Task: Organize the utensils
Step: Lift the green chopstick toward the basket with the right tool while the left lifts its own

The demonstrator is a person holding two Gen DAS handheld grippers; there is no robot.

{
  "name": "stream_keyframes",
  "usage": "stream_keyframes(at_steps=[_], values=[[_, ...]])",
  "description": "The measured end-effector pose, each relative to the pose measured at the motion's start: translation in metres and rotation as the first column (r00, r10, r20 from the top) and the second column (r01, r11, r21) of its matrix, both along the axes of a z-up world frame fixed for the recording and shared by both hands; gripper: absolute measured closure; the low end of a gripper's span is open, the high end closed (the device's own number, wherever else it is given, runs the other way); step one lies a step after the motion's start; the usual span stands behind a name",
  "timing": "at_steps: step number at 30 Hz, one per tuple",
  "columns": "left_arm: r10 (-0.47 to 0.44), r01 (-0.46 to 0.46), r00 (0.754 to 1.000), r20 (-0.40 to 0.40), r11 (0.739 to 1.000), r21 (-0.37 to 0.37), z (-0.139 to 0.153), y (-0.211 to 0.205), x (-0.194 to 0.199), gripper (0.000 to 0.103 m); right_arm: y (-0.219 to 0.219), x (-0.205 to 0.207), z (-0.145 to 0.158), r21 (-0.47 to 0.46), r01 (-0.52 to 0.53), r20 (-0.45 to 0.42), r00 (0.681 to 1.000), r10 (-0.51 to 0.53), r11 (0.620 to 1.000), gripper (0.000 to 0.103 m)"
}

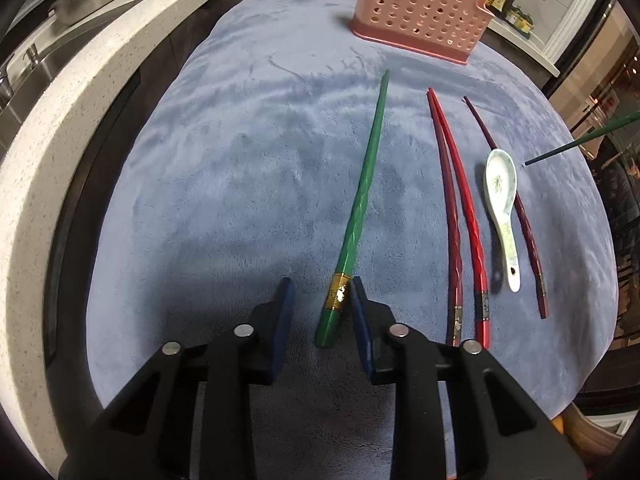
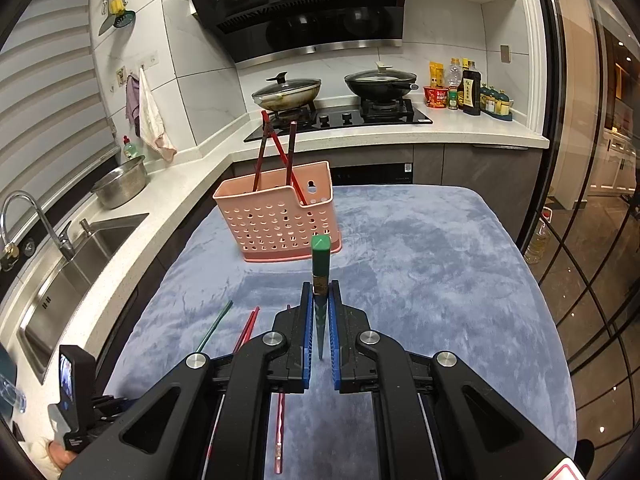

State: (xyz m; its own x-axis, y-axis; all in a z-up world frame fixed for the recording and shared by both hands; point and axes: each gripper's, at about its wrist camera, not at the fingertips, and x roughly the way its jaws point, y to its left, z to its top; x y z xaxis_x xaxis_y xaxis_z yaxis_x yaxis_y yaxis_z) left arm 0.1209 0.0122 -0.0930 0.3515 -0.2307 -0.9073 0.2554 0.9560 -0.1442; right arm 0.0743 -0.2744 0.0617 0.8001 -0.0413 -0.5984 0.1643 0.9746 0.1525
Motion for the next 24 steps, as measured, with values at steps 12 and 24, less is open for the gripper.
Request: stream_keyframes(at_steps=[12, 24], values=[[-0.008, 0.013, 0.994, 0.105, 0.999, -0.043, 0.045, 0.0, -0.003, 0.096, -0.001, -0.004, 0.007, -0.011, 0.003, 0.019, 1.0, -0.003, 1.0, 0.096], [0.037, 0.008, 0.937, 0.348, 0.992, -0.127, 0.158, 0.002, 0.04, 0.096, -0.005, 0.013, 0.032, -0.011, -0.02, 0.077, 0.997, 0.02, 1.0, 0.096]])
